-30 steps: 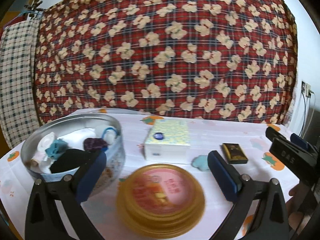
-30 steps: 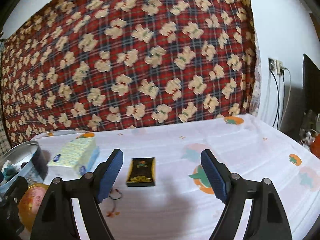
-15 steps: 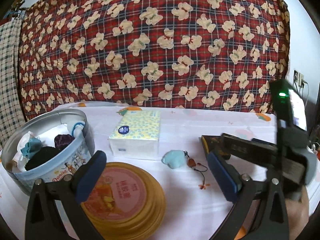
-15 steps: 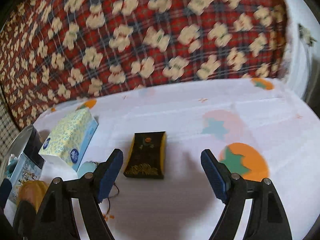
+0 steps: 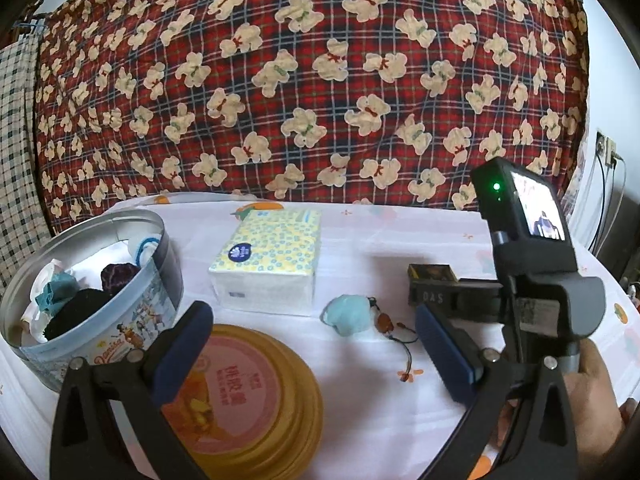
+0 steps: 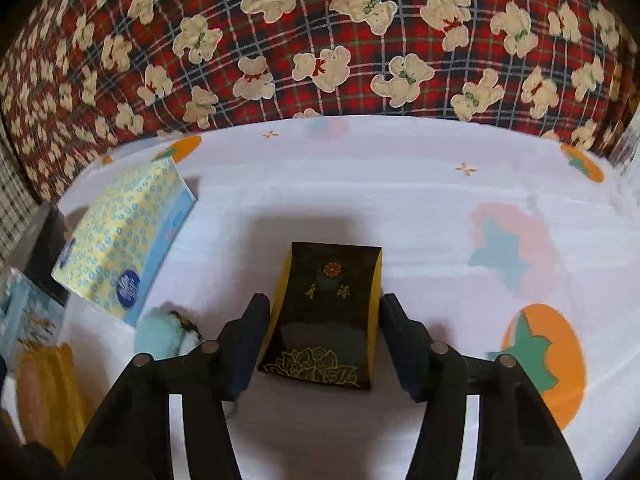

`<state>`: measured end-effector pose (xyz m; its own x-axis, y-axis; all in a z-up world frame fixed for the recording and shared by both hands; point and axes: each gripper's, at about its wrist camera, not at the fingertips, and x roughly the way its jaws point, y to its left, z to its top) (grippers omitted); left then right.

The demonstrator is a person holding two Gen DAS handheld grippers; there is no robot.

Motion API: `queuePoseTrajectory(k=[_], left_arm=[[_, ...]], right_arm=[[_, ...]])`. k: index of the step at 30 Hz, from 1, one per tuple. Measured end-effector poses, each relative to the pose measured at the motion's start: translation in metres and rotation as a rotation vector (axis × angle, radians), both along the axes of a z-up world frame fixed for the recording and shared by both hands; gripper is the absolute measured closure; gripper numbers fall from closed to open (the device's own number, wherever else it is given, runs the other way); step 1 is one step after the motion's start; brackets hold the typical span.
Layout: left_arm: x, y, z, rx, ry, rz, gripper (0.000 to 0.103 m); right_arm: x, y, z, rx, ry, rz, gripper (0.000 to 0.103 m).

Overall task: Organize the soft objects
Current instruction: 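Grasp the black card box with the right tool while the left tool grasps the blue pom-pom keychain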

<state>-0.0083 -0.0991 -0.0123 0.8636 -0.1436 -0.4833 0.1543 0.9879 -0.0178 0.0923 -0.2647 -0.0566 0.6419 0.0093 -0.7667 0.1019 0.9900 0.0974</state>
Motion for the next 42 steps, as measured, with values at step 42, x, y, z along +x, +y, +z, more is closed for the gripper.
queuePoseTrajectory(k=[42], left_arm=[[0.108,-0.078,-0.048,-0.015,0.395,0.226,0.027]], right_arm=[[-0.04,-0.086,0.002,0.067,-0.021,-0.178,0.044]])
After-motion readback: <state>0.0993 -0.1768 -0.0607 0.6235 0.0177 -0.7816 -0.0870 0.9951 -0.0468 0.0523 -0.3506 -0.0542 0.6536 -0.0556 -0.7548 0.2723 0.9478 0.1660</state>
